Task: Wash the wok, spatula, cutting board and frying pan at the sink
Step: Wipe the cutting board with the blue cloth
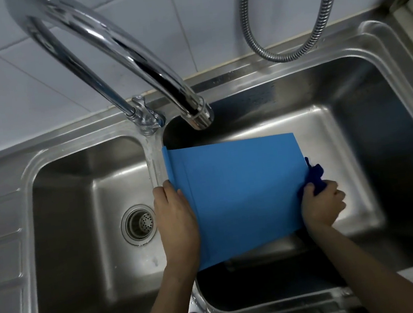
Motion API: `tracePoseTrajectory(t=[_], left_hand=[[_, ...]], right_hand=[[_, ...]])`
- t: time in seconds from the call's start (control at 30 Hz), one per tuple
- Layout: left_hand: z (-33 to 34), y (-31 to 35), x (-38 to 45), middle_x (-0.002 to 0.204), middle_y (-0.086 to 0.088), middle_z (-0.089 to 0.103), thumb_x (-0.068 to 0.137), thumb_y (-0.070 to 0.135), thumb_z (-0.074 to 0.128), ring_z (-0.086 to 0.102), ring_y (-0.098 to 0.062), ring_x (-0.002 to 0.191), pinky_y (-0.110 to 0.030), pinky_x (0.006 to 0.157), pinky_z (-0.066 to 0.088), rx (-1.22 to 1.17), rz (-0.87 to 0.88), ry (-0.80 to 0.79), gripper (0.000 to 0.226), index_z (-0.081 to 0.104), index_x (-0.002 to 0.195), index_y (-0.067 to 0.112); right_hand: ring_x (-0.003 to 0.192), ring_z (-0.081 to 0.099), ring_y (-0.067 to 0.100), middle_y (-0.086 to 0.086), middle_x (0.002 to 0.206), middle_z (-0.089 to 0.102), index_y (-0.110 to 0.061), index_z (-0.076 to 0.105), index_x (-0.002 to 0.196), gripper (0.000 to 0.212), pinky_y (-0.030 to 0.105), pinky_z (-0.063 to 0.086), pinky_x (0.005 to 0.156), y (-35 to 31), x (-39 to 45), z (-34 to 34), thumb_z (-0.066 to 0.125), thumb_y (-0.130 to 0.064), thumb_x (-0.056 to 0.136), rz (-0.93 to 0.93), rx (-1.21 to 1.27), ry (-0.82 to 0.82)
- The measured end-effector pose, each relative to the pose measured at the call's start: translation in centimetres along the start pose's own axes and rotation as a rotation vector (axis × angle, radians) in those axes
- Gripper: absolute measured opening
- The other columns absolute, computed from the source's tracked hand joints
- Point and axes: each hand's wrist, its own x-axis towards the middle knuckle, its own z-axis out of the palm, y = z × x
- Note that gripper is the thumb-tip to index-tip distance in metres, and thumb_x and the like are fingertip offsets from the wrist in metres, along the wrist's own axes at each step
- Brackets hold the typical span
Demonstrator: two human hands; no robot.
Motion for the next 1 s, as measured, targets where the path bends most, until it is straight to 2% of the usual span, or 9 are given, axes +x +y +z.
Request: tracePoseTrajectory(t=[0.17,0.33,0.47,0.53,0.63,0.7,0.77,0.87,1.0], left_hand=[[-1.3,0.0,0.7,0.101,-0.019,0.047,0.098,0.007,0.041,0.052,-0.032,0.078,-0.048,0.069,0.049,-0.031,-0.007,-0.002,0.019,0.05,0.11,-0.004],[-3.4,-1.0,2.2,0.105,-0.013,0.046,0.1,0.012,0.037,0.051,-0.021,0.082,-0.034,0.069,0.046,-0.06,-0.007,0.034,0.019,0.049,0.112,0.003],[-3.1,-1.2,2.4,0.101,-0.005,0.041,0.1,0.013,0.038,0.048,-0.02,0.083,-0.038,0.072,0.047,-0.073,-0.021,0.017,0.02,0.049,0.114,0.004],[-2.9,-1.6,2.5,0.103,-0.008,0.045,0.099,0.014,0.039,0.047,-0.022,0.087,-0.04,0.077,0.046,-0.074,-0.033,0.014,0.025,0.049,0.118,0.002],[-3.0,-1.8,2.4,0.112,-0.017,0.047,0.096,0.011,0.044,0.044,-0.028,0.099,-0.043,0.087,0.041,-0.023,0.003,0.053,0.031,0.048,0.125,0.0],[-3.3,-1.6,2.4,0.125,-0.018,0.043,0.092,0.004,0.047,0.041,-0.028,0.111,-0.039,0.094,0.038,-0.044,0.038,0.039,0.037,0.046,0.129,0.002],[-4.0,-1.5,2.3,0.134,-0.017,0.041,0.09,0.002,0.044,0.041,-0.031,0.117,-0.036,0.095,0.039,-0.057,0.137,-0.02,0.033,0.053,0.122,0.003],[-5.1,-3.2,2.3,0.131,-0.013,0.053,0.09,0.011,0.041,0.04,-0.034,0.12,-0.037,0.102,0.036,0.054,0.414,-0.118,0.026,0.062,0.103,0.004],[-7.9,-6.4,3.2,0.15,-0.002,0.036,0.092,0.027,0.035,0.022,-0.034,0.141,-0.044,0.114,0.027,0.13,0.701,-0.404,0.039,0.059,0.118,0.011]], right_hand=[[0.095,0.051,0.028,0.012,0.103,0.057,-0.008,0.061,0.104,0.038,0.034,0.039,0.086,-5.4,-13.0,2.1,0.054,-0.036,0.079,-0.573,0.265,-0.188],[0.103,0.046,0.01,-0.001,0.11,0.055,-0.015,0.062,0.108,0.032,0.018,0.036,0.09,-7.4,-19.9,2.8,0.059,-0.033,0.082,-0.714,0.406,-0.272],[0.102,0.048,0.017,0.005,0.111,0.055,-0.011,0.06,0.112,0.042,0.028,0.037,0.092,-5.5,-14.6,3.6,0.055,-0.041,0.084,-0.589,0.356,-0.114],[0.104,0.049,0.032,0.016,0.112,0.056,-0.007,0.057,0.116,0.049,0.039,0.038,0.091,-3.7,-9.5,3.9,0.051,-0.044,0.085,-0.388,0.246,0.009],[0.109,0.046,0.046,0.026,0.121,0.05,-0.003,0.052,0.122,0.052,0.05,0.039,0.091,-1.5,-3.2,3.6,0.051,-0.041,0.087,-0.022,0.128,0.066],[0.109,0.045,0.048,0.028,0.12,0.049,-0.001,0.051,0.121,0.048,0.051,0.039,0.091,-1.3,-2.2,3.6,0.052,-0.037,0.089,0.025,0.122,0.061],[0.103,0.048,0.043,0.027,0.112,0.054,0.0,0.055,0.116,0.048,0.047,0.039,0.088,-2.4,-4.1,3.6,0.05,-0.038,0.087,-0.187,0.152,0.021],[0.1,0.05,0.026,0.015,0.108,0.057,-0.004,0.06,0.11,0.042,0.033,0.038,0.089,-5.6,-9.3,3.6,0.05,-0.038,0.087,-0.558,0.275,-0.149],[0.106,0.045,0.013,0.001,0.114,0.054,-0.016,0.059,0.114,0.032,0.022,0.036,0.093,-10.2,-14.2,3.9,0.052,-0.037,0.09,-0.825,0.356,-0.328]])
